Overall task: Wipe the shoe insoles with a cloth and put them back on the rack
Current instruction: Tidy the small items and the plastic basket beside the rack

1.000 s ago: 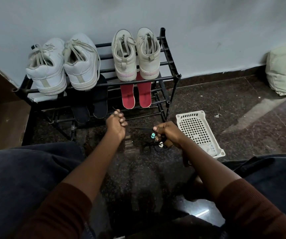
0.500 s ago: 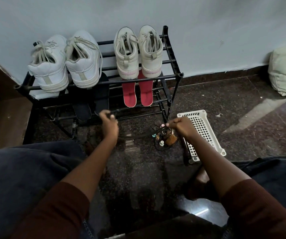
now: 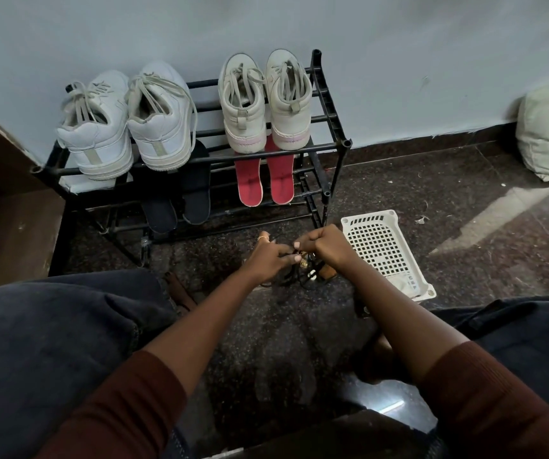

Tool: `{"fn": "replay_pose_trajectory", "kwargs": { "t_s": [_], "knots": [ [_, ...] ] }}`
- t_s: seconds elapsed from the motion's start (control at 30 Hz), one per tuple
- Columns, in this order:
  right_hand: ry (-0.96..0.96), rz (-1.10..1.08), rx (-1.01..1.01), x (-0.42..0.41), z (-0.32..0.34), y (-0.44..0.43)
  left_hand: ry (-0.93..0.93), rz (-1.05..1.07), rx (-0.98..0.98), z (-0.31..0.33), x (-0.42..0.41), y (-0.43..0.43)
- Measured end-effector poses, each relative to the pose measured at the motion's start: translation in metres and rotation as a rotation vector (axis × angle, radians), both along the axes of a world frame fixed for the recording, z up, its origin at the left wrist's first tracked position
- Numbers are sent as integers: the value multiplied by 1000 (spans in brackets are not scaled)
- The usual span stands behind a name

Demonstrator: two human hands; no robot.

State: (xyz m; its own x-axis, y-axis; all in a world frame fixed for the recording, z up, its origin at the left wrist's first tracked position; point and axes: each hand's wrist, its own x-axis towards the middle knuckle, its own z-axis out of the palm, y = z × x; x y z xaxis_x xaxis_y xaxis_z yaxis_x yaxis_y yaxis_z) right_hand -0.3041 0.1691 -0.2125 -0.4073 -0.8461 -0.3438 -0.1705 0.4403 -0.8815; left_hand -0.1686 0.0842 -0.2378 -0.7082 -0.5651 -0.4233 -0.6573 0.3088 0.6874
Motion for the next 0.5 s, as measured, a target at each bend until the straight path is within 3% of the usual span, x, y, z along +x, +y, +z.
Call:
{"fn": "replay_pose_trajectory", "kwargs": {
  "t_s": [0.27, 0.5],
  "knots": [
    [-64, 7, 17, 0, 3, 2, 2, -15, -1, -8, 0, 0],
    [-62, -97, 42, -17, 1, 3, -249, -43, -215, -25, 29, -13]
  ]
}}
